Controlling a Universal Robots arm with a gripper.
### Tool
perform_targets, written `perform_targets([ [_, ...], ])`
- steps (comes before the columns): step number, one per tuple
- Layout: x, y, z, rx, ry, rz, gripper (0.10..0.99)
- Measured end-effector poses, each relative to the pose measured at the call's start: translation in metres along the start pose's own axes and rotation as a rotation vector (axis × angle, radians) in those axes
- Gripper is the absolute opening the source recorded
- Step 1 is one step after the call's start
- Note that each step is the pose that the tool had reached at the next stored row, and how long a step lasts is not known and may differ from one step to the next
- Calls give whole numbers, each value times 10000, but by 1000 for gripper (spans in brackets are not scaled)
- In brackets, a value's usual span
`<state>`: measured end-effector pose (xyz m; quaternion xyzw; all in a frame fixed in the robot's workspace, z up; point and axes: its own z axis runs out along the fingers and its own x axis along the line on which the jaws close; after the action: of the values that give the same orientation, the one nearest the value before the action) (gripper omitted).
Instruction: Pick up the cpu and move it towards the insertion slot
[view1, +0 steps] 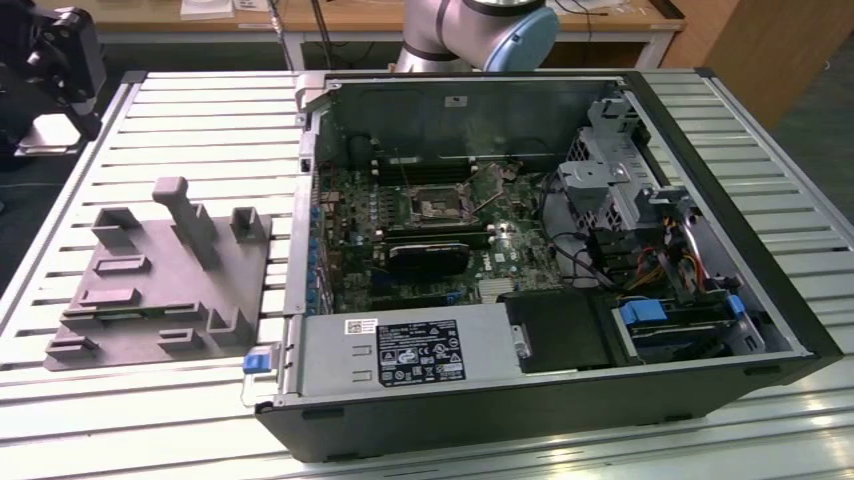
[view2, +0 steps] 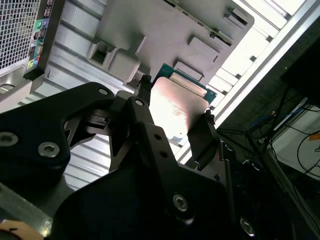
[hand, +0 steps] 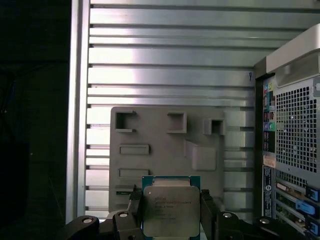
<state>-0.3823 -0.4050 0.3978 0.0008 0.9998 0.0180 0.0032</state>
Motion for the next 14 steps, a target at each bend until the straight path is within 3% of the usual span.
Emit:
perform_targets([
  [14,-56,7,-141,2,2,1,545],
])
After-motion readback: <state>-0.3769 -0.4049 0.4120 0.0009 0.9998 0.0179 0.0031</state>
